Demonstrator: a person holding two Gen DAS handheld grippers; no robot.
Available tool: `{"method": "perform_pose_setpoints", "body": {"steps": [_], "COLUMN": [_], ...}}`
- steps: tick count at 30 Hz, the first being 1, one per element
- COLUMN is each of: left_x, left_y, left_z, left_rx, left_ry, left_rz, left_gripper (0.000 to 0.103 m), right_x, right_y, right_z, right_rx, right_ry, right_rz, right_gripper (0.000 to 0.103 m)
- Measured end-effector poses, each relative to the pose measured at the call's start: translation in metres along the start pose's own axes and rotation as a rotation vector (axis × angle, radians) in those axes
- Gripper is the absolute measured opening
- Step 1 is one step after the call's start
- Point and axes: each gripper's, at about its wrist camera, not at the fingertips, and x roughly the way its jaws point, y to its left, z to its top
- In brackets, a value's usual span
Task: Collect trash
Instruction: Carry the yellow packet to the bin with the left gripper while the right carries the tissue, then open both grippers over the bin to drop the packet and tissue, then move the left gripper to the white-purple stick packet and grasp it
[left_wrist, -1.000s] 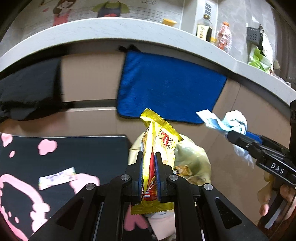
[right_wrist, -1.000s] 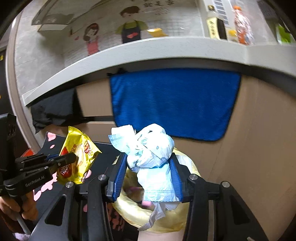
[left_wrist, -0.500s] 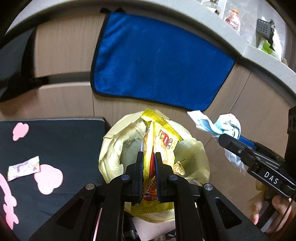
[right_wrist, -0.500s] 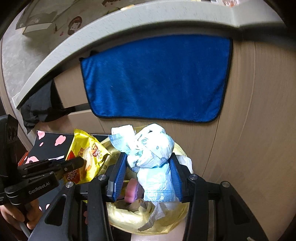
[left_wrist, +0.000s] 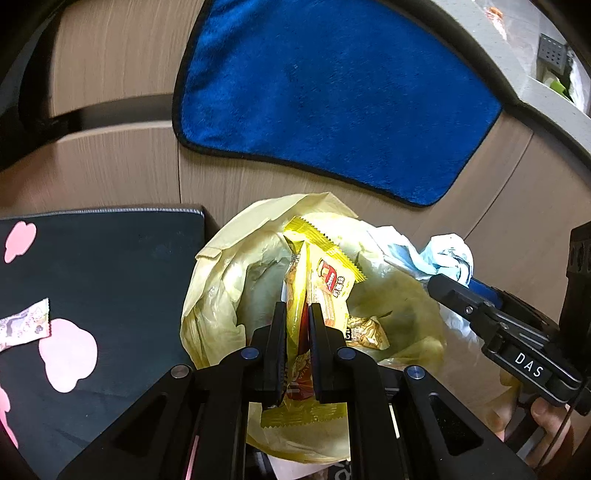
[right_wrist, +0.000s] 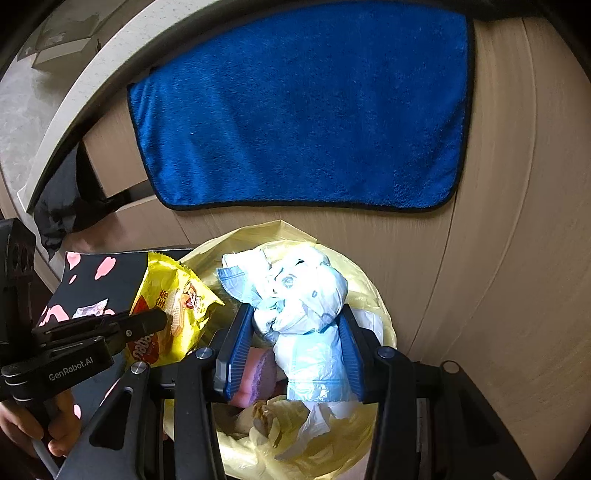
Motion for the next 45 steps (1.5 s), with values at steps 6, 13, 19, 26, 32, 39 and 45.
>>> {"method": "perform_pose_setpoints", "body": {"steps": [6, 13, 19, 26, 32, 39, 45], "left_x": [0.006, -0.01, -0.029, -0.053, -0.075, -0.096, -0.098], "left_y": [0.003, 0.008, 0.017, 0.037, 0.081, 0.152, 0.237], "left_z": [0.001, 0.006, 0.006, -0.008, -0.022, -0.031, -0.013], "left_rx": [-0.01, -0.024, -0.032, -0.049, -0.082, -0.054, -0.058], "left_ry": [0.001, -0.045, -0.084, -0.115, -0.136, -0.148, -0.122], "left_rz": [-0.021, -0.037, -0.023, 0.041, 0.15, 0.175, 0.146], "left_gripper": [0.013, 0.04, 0.042, 0.042, 0.042, 0.042, 0.043], "right_x": [0.009, 0.014, 0.015, 0.013, 0.002, -0.015, -0.026], "right_y": [-0.005, -0.006, -0.004, 0.001, 0.014, 0.054, 0.101], "right_z": [-0.001, -0.002, -0.001, 0.001, 0.001, 0.001, -0.016], "right_rx": [0.022, 0.037, 0.043, 0.043, 0.023, -0.062, -0.112], "right_ry": [0.007, 0.02, 0.025, 0.024, 0.004, -0.023, -0.005], "right_rz": [0.006, 0.01, 0.009, -0.021, -0.049, -0.028, 0.023], "right_gripper": [0.042, 0.043, 0.043, 0.049, 0.053, 0.053, 0.053]}}
